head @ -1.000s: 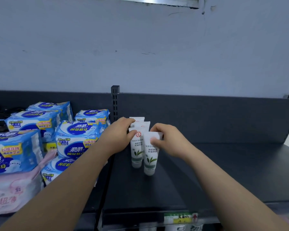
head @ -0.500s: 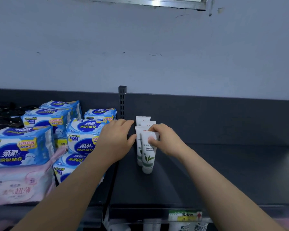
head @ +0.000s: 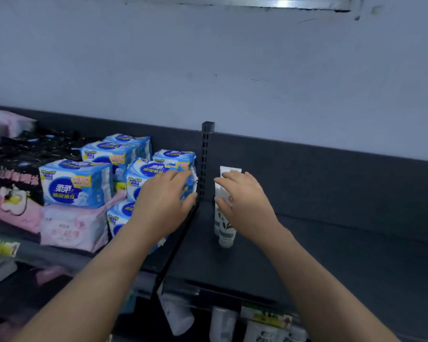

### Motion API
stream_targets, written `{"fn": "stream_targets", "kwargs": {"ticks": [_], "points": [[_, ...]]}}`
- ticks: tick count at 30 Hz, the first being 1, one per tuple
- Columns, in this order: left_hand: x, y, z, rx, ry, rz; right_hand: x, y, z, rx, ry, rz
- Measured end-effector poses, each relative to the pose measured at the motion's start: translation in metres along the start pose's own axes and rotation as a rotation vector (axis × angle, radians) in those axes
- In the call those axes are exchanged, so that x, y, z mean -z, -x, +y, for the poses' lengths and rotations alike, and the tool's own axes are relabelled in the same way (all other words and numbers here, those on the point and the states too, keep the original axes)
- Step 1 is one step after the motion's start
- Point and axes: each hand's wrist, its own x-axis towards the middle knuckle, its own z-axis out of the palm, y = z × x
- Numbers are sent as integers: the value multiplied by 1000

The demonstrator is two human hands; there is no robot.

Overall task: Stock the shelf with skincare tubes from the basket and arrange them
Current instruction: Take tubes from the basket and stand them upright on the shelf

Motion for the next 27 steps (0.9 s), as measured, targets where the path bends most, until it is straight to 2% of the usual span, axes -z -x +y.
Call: {"fn": "stream_targets", "kwargs": {"ticks": [4, 9, 16, 23, 27], "points": [[21, 37, -20, 93, -85, 57, -16, 0, -36, 139, -157, 33], [50, 113, -63, 272, -201, 42, -51, 10, -102, 288, -346, 35], [93, 230, -138, 566, -371, -14, -107, 34, -221, 415, -521, -224], [123, 342, -233, 825, -399, -77, -170, 57, -351, 483, -636, -365], [132, 409, -292, 936, -327, -142, -219, 75, -421, 497, -670, -479]]}}
